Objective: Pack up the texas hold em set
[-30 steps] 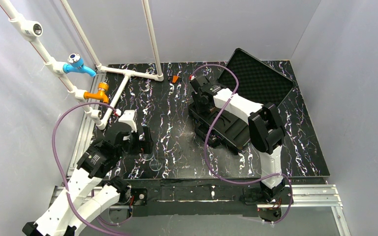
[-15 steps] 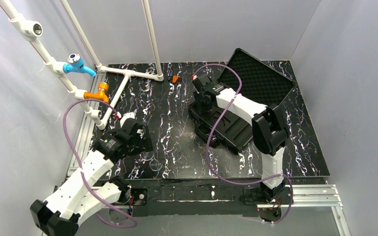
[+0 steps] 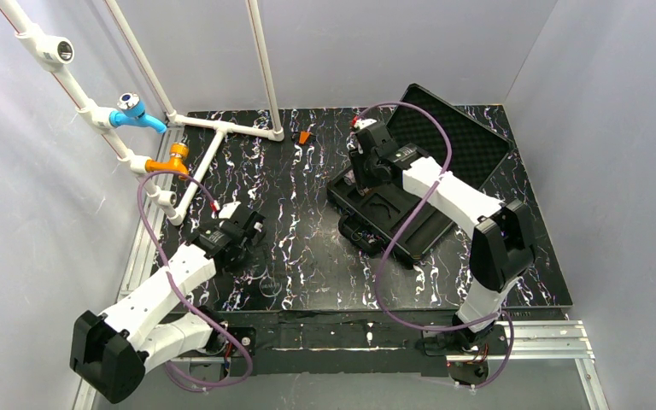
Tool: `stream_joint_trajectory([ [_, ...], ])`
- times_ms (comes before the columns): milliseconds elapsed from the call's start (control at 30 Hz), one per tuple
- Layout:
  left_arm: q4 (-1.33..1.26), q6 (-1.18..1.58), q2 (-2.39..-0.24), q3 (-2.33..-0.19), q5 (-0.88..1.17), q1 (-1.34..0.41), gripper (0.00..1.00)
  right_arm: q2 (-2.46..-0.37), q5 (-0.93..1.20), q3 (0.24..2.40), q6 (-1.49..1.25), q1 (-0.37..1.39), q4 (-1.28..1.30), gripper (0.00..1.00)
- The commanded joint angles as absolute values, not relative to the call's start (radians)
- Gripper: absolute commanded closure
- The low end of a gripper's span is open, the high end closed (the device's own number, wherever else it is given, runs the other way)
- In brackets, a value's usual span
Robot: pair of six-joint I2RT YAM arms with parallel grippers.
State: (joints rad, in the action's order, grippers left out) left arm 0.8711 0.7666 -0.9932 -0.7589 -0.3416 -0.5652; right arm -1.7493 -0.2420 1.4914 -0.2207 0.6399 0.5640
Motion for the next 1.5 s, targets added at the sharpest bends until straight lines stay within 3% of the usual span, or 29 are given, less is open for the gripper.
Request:
stream_joint_trajectory([
  [0, 0.809, 0.766, -1.032, -0.735, -0.329, -0.548, 0.02, -1.660, -0.219, 1.433, -0.235, 0.643, 0.501, 0.45],
  [200, 0.742, 0.730, -1.086, -0.720, -0.288, -0.498, 0.03, -1.567, -0.246, 1.375, -0.238, 0.643, 0.468, 0.26],
  [333, 0.692, 0.713, -1.116, -0.693, -0.241, -0.453, 0.07, -1.514, -0.261, 1.344, -0.233, 0.643, 0.445, 0.18],
  [1467, 0.546, 0.724, -1.288, -0.610, -0.149, -0.374, 0.28, -1.508, -0.232, 1.331, -0.224, 0.643, 0.451, 0.18],
])
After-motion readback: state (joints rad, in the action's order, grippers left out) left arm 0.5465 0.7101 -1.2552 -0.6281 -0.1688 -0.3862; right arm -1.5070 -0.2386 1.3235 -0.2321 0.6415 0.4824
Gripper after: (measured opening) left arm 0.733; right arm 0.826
